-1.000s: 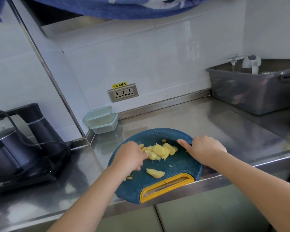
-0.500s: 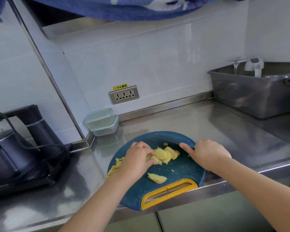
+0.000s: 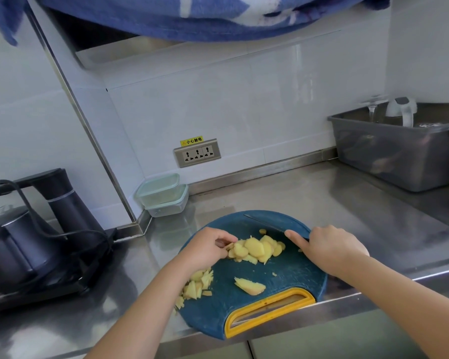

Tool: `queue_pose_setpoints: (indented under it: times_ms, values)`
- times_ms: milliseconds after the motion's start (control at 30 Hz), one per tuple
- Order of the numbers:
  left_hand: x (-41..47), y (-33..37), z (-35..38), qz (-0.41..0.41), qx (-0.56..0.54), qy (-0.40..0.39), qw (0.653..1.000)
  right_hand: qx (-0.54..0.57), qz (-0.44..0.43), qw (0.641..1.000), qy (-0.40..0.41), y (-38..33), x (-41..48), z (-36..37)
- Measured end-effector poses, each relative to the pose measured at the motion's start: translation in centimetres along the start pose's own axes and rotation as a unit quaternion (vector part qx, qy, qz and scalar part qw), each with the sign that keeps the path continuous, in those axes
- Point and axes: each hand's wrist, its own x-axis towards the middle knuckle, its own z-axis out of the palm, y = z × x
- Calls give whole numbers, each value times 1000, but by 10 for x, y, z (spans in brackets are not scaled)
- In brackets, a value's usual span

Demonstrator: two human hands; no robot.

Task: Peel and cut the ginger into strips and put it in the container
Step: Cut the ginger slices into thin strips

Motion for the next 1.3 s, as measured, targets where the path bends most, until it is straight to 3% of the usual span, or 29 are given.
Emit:
queue_pose_setpoints:
  times_ms: [333, 567, 800, 1000, 1300]
  values:
    - [7, -4, 1, 25, 29, 41, 998, 0, -2, 1000, -2, 0, -1, 0]
    - [8, -5, 10, 32, 24, 134, 990, 0, -1, 1000, 0, 0, -2, -1]
    - [8, -4, 15, 50, 48, 124, 990, -1, 1, 1000, -3, -1, -2, -1]
    - [6, -2, 14, 30, 47, 212, 976, 0, 2, 1000, 0, -1, -2, -1]
    - [7, 7, 11, 49, 216, 67, 973, -3, 0, 1000, -1, -1, -2, 0]
